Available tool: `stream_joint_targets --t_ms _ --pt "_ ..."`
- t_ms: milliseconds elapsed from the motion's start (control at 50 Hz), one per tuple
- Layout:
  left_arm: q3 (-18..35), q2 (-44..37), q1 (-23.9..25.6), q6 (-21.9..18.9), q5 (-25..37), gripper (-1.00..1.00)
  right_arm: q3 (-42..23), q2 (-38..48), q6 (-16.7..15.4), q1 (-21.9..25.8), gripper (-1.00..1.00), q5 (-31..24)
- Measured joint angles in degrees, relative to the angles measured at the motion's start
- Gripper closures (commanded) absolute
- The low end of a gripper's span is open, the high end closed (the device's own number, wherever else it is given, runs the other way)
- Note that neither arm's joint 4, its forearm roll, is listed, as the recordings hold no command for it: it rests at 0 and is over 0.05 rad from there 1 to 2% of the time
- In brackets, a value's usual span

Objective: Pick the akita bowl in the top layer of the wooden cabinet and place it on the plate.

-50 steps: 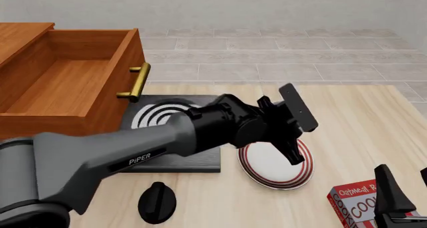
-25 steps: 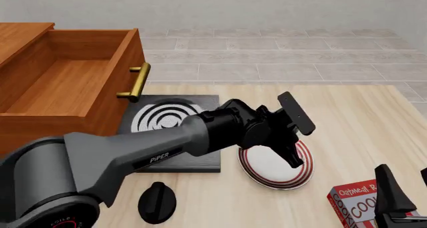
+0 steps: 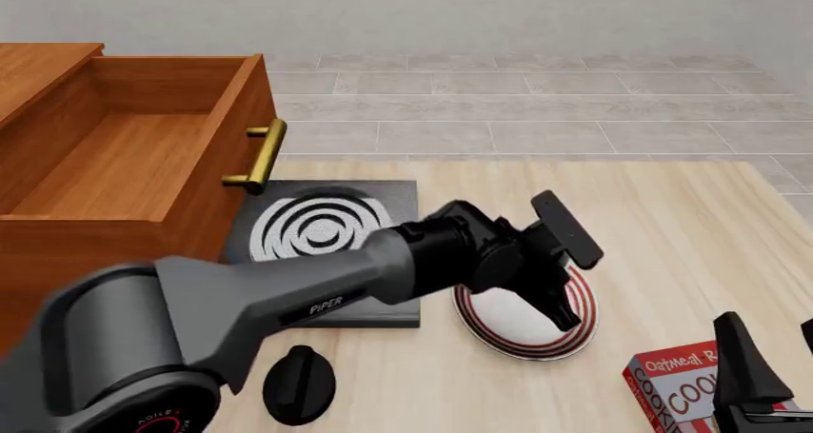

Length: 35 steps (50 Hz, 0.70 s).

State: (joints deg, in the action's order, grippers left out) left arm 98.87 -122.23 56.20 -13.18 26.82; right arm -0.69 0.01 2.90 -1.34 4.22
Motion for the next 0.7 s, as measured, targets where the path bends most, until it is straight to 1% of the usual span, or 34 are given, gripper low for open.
stream_joint_targets --t_ms 380,700 --pt "1.8 -2.8 0.3 2.2 1.1 1.0 0.0 0.0 0.0 0.0 -1.0 0.0" --pt "2.3 -4.9 -0.4 2.9 0.8 1.0 0.0 0.0 0.1 0.0 -1.0 0.0"
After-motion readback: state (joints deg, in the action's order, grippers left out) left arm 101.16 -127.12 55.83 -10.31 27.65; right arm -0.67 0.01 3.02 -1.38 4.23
